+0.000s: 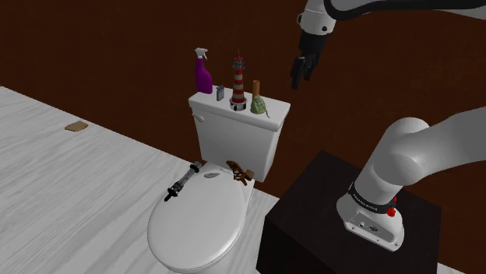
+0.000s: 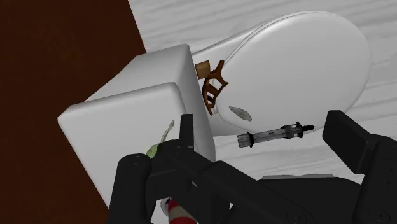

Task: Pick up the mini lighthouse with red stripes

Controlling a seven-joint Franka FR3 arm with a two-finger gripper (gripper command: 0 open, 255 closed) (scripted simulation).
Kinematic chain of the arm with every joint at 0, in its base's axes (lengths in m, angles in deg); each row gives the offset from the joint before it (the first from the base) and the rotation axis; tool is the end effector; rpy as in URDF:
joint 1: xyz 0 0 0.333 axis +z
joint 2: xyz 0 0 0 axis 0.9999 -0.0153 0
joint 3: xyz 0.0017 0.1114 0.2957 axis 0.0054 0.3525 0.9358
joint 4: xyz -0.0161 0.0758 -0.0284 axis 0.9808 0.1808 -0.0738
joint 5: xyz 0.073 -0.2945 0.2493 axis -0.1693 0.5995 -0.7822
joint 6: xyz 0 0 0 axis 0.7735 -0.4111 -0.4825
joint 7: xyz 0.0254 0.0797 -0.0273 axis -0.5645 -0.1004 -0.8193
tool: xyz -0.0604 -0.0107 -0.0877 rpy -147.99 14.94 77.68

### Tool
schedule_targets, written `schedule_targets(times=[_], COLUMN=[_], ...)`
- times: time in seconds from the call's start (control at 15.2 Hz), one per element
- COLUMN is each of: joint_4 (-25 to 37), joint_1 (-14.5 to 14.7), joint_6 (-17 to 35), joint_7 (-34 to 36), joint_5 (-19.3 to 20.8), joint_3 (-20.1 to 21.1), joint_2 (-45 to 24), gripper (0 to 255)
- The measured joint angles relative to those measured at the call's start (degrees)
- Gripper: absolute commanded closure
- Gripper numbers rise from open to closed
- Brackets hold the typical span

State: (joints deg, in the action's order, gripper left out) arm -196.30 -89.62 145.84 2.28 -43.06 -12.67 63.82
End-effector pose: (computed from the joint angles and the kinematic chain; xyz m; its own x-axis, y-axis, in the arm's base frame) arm 0.3281 -0.0085 0.5707 0.9966 0.0503 0.0660 0.0495 -0.9987 0.0128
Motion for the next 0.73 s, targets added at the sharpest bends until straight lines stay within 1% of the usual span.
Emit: schedule_targets(times=[0.13, 0.4, 0.73], joint_4=[0.62, 5.61, 14.37], joint_1=[0.04, 0.09, 0.52], joint_6=[0.50, 4.20, 6.97], joint_7=[-0.15, -2.28, -5.15], joint_5=[-0.10, -0.55, -2.17], joint_3=[-0.14, -2.02, -4.20], joint_2=[-1.01, -9.07, -19.78], gripper=[0, 0, 0])
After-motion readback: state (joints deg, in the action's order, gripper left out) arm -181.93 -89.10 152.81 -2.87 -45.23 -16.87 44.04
